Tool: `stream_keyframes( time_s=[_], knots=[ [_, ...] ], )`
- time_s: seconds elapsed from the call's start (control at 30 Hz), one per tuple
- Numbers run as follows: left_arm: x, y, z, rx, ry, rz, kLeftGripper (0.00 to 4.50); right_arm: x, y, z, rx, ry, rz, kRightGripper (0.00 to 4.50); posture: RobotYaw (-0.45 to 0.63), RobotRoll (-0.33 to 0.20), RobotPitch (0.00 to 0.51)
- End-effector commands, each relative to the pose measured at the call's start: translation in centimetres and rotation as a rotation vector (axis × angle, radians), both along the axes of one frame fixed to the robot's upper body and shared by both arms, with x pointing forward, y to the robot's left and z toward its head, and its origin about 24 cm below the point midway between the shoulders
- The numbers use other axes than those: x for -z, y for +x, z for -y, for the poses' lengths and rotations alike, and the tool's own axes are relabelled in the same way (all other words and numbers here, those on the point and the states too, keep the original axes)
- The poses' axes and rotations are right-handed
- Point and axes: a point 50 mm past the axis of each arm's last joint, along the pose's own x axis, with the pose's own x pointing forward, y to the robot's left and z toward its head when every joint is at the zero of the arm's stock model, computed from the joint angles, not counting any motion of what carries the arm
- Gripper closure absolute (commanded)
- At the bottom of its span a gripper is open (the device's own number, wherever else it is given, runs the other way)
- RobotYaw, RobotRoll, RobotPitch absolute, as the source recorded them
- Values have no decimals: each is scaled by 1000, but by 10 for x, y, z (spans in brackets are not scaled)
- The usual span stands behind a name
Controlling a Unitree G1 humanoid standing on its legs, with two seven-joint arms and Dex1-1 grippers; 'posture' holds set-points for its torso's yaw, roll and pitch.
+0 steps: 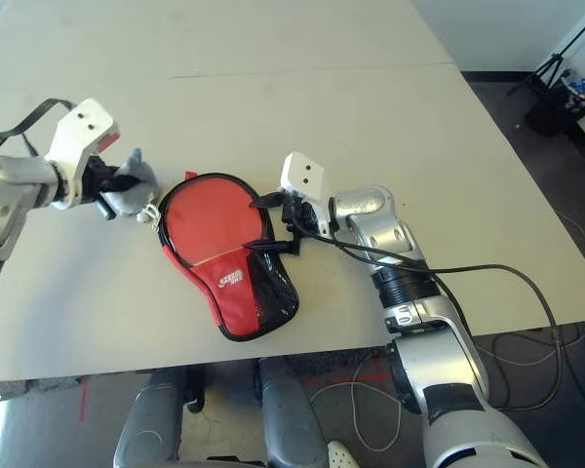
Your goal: Store the ping-pong paddle in its case and zip it.
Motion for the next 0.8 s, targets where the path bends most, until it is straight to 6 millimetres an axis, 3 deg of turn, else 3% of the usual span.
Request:
stream_keyframes(
  time_s=[0.03,0.5,0.8],
  knots=[
    [-2,14,11,-1,25,49,4353,20,-6,-1,-2,-39,-69,0,-13,0,289],
    [-18,50,54,31,19,176,4358,28,-13,-7,-17,-51,-70,0,-20,0,287],
    [-27,54,104,114,-32,254,4359,30,-15,-9,-20,-51,-71,0,-34,0,281]
  ],
)
